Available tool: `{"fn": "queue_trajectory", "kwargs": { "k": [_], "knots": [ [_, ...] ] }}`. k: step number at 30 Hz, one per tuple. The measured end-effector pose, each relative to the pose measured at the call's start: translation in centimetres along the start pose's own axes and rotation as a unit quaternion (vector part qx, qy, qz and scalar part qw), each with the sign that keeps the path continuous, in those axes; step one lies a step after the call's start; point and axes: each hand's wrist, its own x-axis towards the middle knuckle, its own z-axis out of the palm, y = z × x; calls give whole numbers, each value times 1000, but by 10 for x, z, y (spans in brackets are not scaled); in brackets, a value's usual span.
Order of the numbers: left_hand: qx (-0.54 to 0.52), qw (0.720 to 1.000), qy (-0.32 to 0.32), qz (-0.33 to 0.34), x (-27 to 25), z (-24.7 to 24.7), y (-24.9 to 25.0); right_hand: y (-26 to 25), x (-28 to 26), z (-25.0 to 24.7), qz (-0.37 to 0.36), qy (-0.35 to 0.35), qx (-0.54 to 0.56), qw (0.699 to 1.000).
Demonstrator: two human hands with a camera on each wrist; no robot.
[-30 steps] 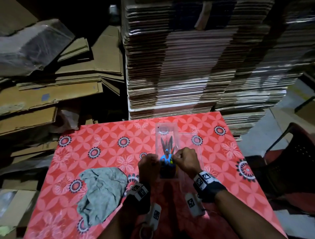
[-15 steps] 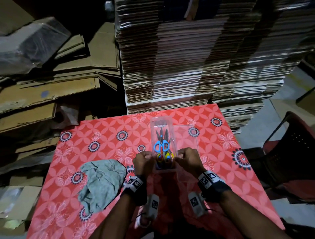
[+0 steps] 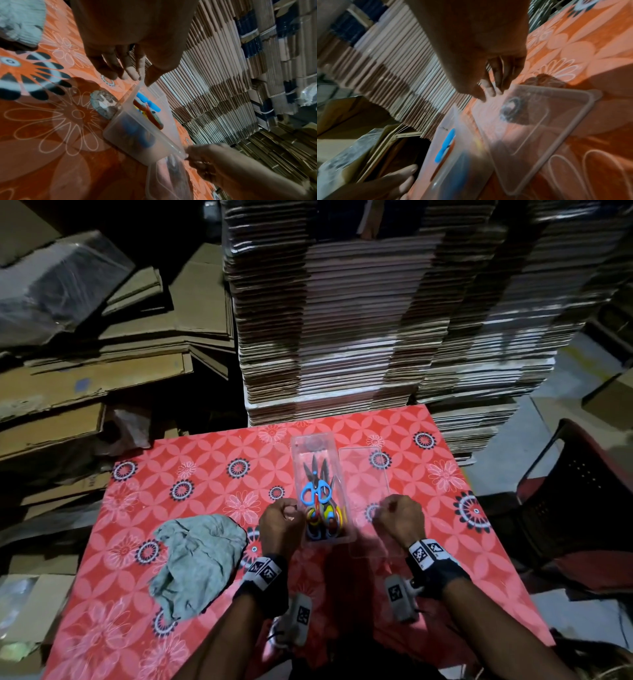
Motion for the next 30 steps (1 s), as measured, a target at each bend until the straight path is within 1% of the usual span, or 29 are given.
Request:
{"fn": "queue_trajectory", "kwargs": {
  "k": [3, 5, 11, 16, 18, 20, 22, 24, 25, 26, 28, 30],
  "knots": [
    [14, 1000, -24, -7, 1, 4, -1, 18, 2, 0, 30, 2, -45, 999],
    [19, 999, -35, -12, 3, 8, 0, 22, 1, 2, 41, -5, -51, 998],
    [2, 999, -49, -10, -1, 15, 23, 21, 2, -1, 73, -5, -19, 997],
    [-10, 998, -61, 22, -2, 21, 29, 26, 14, -9, 91, -27, 33, 995],
    [-19, 998, -54, 29, -2, 25, 37, 25, 18, -12, 97, -36, 64, 993],
    [-34, 998, -56, 13, 0, 32, 40, 17, 17, -18, 80, -30, 99, 991],
    [-53, 994, -93, -5, -1, 38, 49, 4, 14, -26, 49, -4, 139, 989],
    [-43, 991, -125, -13, 0, 45, 56, -13, 8, -36, 13, 13, 174, 985],
    [-55, 988, -146, -24, -2, 46, 64, -22, 5, -39, -6, 18, 179, 984],
    [-98, 981, -166, -38, -1, 49, 67, -32, 2, -42, -25, 23, 179, 983],
    [-182, 957, -214, -77, -3, 52, 79, -49, -5, -45, -60, 29, 170, 983],
    [-225, 937, -247, -102, -1, 54, 90, -66, -14, -46, -90, 26, 174, 980]
  ]
}}
